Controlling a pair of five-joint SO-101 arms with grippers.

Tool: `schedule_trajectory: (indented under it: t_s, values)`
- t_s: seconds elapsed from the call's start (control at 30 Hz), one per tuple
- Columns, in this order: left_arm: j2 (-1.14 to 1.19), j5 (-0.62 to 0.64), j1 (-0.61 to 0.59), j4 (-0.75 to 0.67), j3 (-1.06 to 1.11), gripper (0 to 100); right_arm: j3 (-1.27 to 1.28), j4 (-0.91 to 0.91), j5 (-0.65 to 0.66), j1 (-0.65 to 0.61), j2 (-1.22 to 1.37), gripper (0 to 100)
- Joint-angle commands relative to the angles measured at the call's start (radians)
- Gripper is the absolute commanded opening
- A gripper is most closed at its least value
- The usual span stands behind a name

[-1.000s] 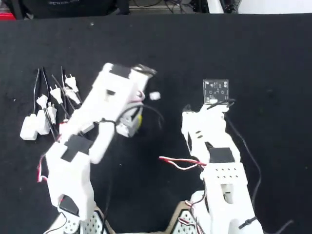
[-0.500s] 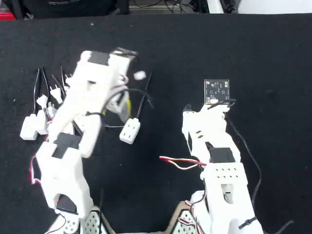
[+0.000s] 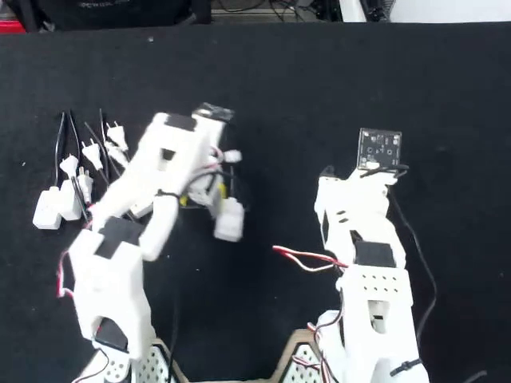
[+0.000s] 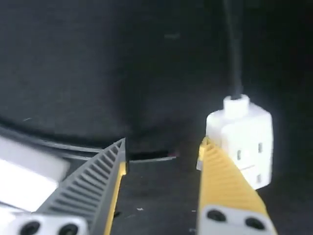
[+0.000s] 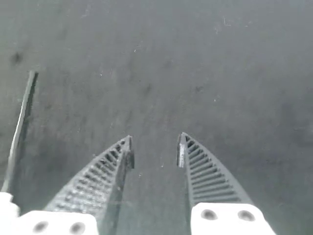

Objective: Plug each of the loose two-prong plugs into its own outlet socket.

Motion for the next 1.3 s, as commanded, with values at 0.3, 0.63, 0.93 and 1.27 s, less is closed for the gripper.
schedule_trajectory:
  t_s: [0.3,0.63,0.93,1.27]
  values:
    - [-0.094,0.015,0.038,-0.011,0.016,23,-0.035,-0.029,-0.003,0.02,0.002,14.5]
    - [-0.086,0.117,0.26,-0.138,0.068,23,-0.05,-0.031,-0.054,0.124,0.004,14.5]
    - [-0.308,0.123,0.206,-0.14,0.064,24,-0.051,-0.031,-0.068,0.14,0.002,14.5]
    - [-0.242,0.664,0.254,-0.436,0.268,30,-0.051,-0.031,-0.066,0.133,0.002,14.5]
